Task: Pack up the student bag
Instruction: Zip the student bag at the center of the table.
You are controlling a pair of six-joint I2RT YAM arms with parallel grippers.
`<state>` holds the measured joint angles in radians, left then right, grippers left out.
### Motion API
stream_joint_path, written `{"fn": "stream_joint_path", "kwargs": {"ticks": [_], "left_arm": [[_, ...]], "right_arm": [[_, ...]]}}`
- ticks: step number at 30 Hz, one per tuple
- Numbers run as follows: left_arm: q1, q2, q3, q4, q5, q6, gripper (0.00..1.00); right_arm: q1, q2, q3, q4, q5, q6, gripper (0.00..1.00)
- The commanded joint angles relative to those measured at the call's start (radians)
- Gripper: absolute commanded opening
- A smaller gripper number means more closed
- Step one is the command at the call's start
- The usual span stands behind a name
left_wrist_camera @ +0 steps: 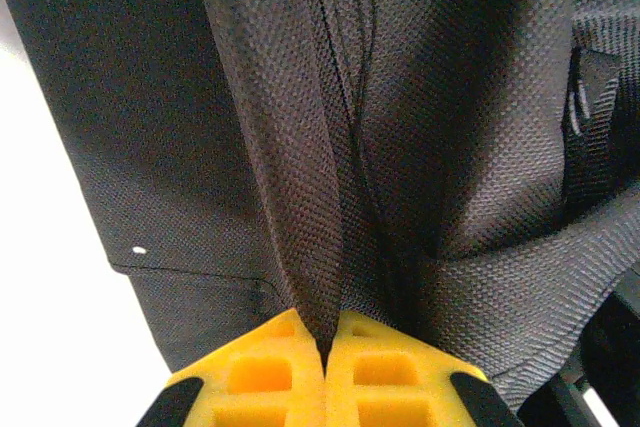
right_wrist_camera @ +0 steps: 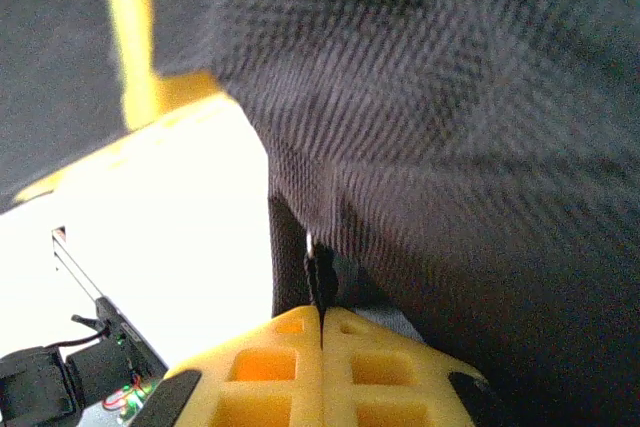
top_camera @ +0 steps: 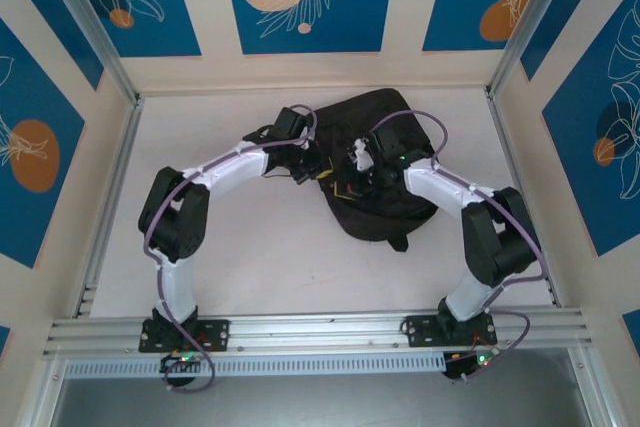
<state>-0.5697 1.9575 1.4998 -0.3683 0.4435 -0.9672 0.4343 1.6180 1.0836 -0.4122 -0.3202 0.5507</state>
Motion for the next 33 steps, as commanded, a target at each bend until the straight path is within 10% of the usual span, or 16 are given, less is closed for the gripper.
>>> {"fn": "stream_joint_path", "kwargs": {"ticks": [1, 27, 33], "left_arm": [[0.018, 0.035, 0.026, -0.110, -0.034, 0.058, 0.00], [0.100, 0.144, 0.409, -0.362, -0.226, 0.363, 0.00], [0.059, 0.024, 0.278, -0.361, -0.154, 0.321, 0.45]], "right_arm": [[-0.002, -0.084, -0.037, -0.090, -0.005, -0.038, 0.00], [0.033, -0.411, -0.128, -0.489, -0.037, 0.008, 0.00], [0.040, -0.308, -0.008, -0.358, -0.077, 0.112, 0.00]]}}
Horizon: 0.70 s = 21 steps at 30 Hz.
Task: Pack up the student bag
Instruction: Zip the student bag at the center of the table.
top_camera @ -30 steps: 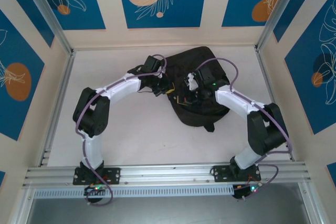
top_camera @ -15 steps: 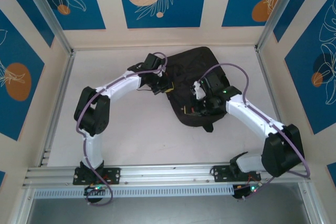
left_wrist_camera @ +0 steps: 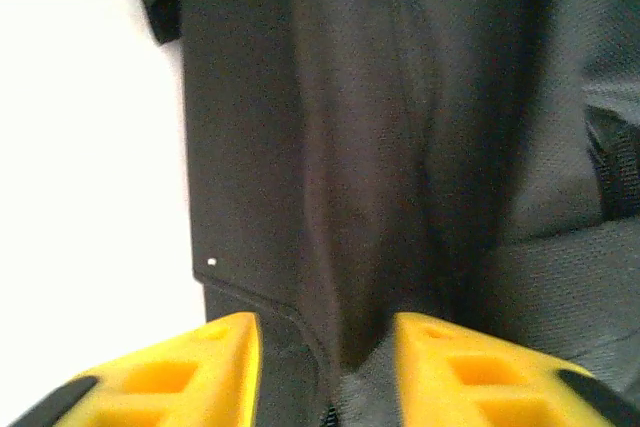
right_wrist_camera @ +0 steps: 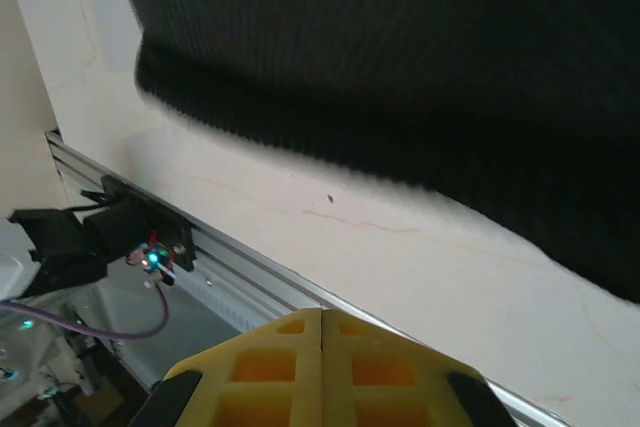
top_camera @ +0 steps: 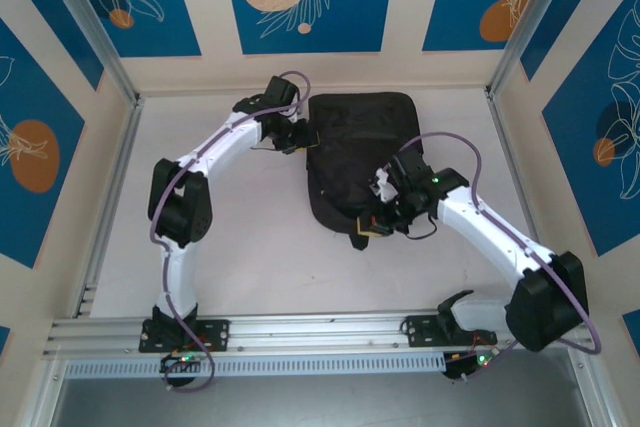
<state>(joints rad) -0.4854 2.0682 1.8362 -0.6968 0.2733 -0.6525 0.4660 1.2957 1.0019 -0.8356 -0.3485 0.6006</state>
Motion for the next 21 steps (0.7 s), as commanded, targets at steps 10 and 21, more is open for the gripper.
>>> {"fn": "stream_joint_path", "kwargs": {"ticks": [10, 21], "left_arm": [[-0.118, -0.188, -0.256, -0.037, 0.099, -0.098, 0.56], [-0.127, -0.161, -0.300, -0.029, 0.065, -0.114, 0.19]], "right_arm": [[0.013, 0.065, 0.190, -0.014, 0.023, 0.052, 0.00], [0.031, 0.236, 0.318, 0.006, 0.021, 0.063, 0.02]]}}
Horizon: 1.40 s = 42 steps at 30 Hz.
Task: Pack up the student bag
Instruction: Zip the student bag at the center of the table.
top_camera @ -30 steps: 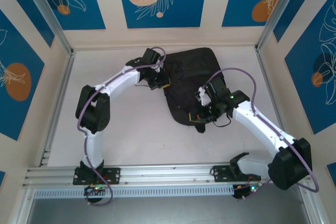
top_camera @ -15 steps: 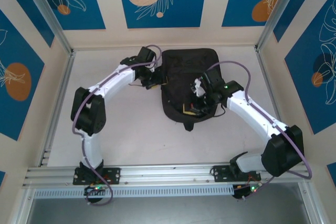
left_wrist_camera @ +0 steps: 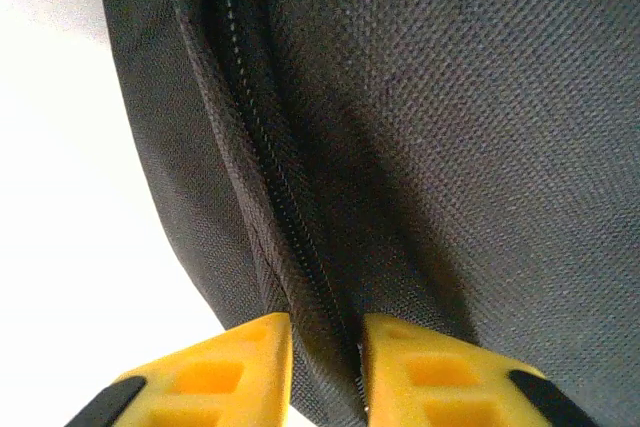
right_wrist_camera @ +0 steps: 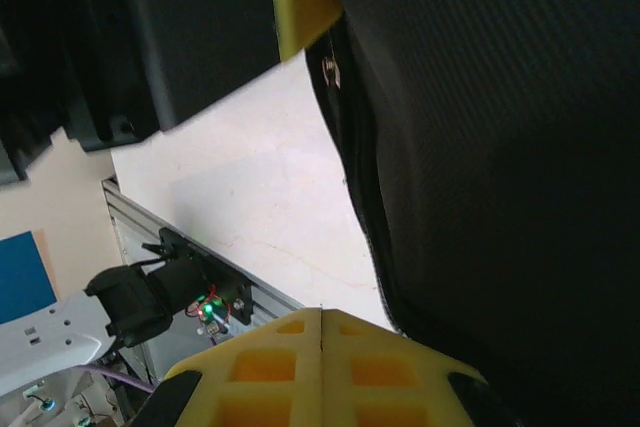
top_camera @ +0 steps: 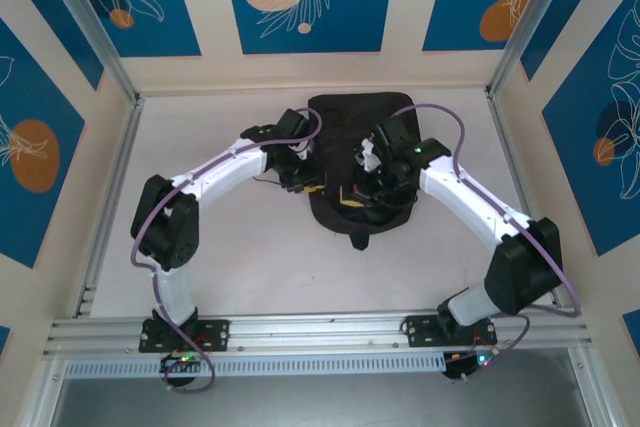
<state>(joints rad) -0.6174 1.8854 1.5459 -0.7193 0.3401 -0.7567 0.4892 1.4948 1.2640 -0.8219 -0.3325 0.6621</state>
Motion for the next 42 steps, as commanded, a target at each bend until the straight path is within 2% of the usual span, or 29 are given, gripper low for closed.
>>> {"fn": "stream_joint_path", "kwargs": {"ticks": [1, 6, 11, 15, 19, 26, 32, 39, 42], "left_arm": [[0.006, 0.028, -0.006, 0.002, 0.001, -0.015, 0.16], [0.011, 0.048, 0.006, 0.018, 0.002, -0.025, 0.00], [0.029, 0.009, -0.056, 0.097, 0.047, -0.076, 0.00], [0.051, -0.029, -0.130, 0.177, 0.096, -0.136, 0.00], [0.056, -0.040, -0.150, 0.203, 0.114, -0.157, 0.00], [0.059, -0.051, -0.155, 0.208, 0.119, -0.165, 0.00], [0.061, -0.057, -0.171, 0.222, 0.125, -0.173, 0.00], [0.060, -0.059, -0.178, 0.234, 0.129, -0.180, 0.00], [0.060, -0.060, -0.179, 0.236, 0.130, -0.181, 0.00]], "right_arm": [[0.012, 0.057, 0.072, -0.010, 0.015, -0.004, 0.03], [0.018, 0.123, 0.125, -0.025, 0.067, -0.010, 0.09], [0.019, 0.169, 0.113, 0.011, -0.003, -0.016, 0.23], [0.014, 0.193, 0.093, 0.042, -0.076, -0.014, 0.28], [0.017, 0.224, 0.083, 0.075, -0.155, 0.001, 0.30], [0.014, 0.236, 0.059, 0.036, -0.087, 0.004, 0.31], [0.001, 0.167, 0.000, 0.064, -0.025, 0.046, 0.34], [0.021, 0.204, -0.025, 0.096, -0.147, 0.058, 0.36], [0.026, 0.213, -0.042, 0.147, -0.209, 0.090, 0.31]]}}
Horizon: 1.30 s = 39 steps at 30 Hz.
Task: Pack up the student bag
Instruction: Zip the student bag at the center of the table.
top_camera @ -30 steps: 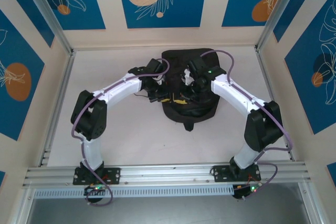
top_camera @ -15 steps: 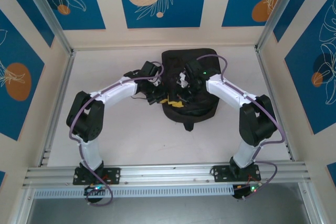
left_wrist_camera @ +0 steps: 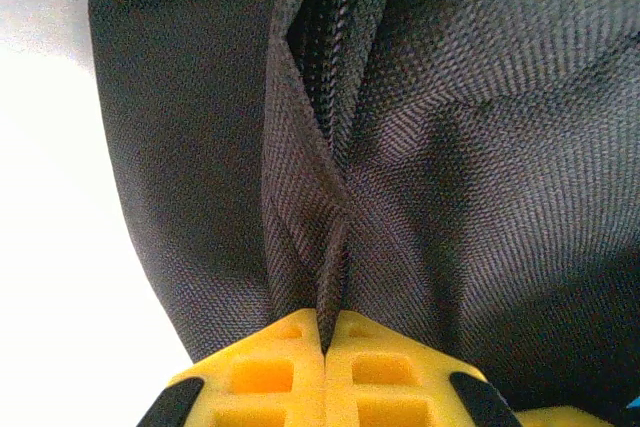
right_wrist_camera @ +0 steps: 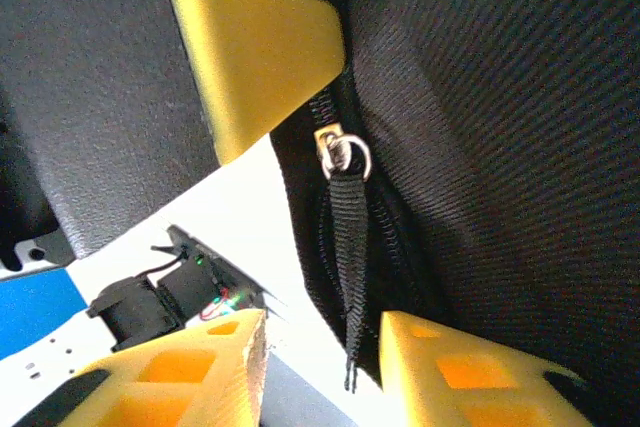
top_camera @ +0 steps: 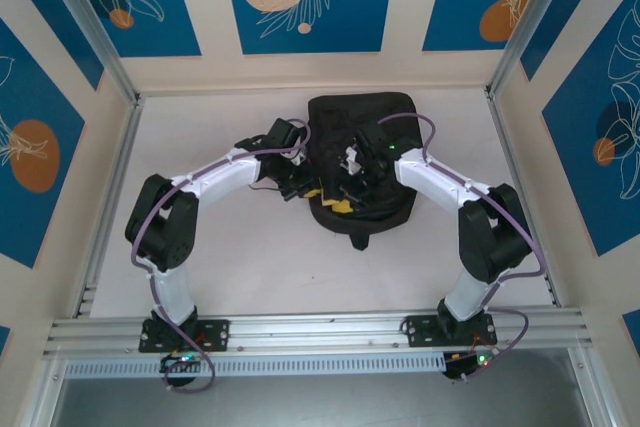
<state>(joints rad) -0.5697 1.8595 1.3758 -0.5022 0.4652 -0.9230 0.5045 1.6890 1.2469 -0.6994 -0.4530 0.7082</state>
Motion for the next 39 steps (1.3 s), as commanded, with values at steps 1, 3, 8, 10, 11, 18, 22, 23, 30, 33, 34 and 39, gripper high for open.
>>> {"fn": "stream_joint_path", "kwargs": {"ticks": [1, 3, 8, 10, 11, 18, 22, 23, 30, 33, 34, 39], "left_arm": [[0.011, -0.035, -0.010, 0.019, 0.005, -0.014, 0.00], [0.012, -0.039, -0.016, 0.020, 0.002, -0.016, 0.00], [0.013, -0.047, -0.026, 0.026, 0.002, -0.015, 0.00], [0.015, -0.049, -0.026, 0.018, -0.005, -0.005, 0.00], [0.017, -0.050, -0.029, 0.014, -0.009, -0.001, 0.00], [0.067, -0.069, -0.046, -0.025, -0.060, 0.042, 0.00], [0.098, -0.068, -0.018, -0.064, -0.095, 0.087, 0.00], [0.101, -0.065, -0.006, -0.073, -0.106, 0.098, 0.00], [0.134, -0.032, 0.094, -0.150, -0.168, 0.188, 0.00], [0.157, -0.009, 0.159, -0.205, -0.215, 0.238, 0.00], [0.167, -0.001, 0.181, -0.223, -0.239, 0.251, 0.00], [0.189, 0.107, 0.372, -0.326, -0.305, 0.339, 0.00]], "right_arm": [[0.011, 0.022, -0.030, 0.041, -0.112, 0.052, 0.29], [0.011, 0.028, -0.032, 0.053, -0.133, 0.067, 0.21], [0.011, 0.025, -0.043, 0.047, -0.141, 0.063, 0.03], [0.009, 0.013, -0.052, 0.040, -0.130, 0.062, 0.00], [0.008, 0.006, -0.056, 0.036, -0.129, 0.060, 0.00], [0.012, -0.073, -0.102, -0.045, -0.135, -0.012, 0.00], [0.011, -0.141, -0.172, -0.083, -0.142, -0.040, 0.00], [0.011, -0.159, -0.189, -0.092, -0.142, -0.046, 0.00], [-0.026, -0.277, -0.256, -0.217, -0.069, -0.103, 0.00], [-0.081, -0.332, -0.259, -0.280, 0.038, -0.111, 0.00], [-0.100, -0.355, -0.259, -0.291, 0.082, -0.106, 0.00], [-0.087, -0.351, -0.257, -0.186, 0.062, -0.050, 0.00]]}}
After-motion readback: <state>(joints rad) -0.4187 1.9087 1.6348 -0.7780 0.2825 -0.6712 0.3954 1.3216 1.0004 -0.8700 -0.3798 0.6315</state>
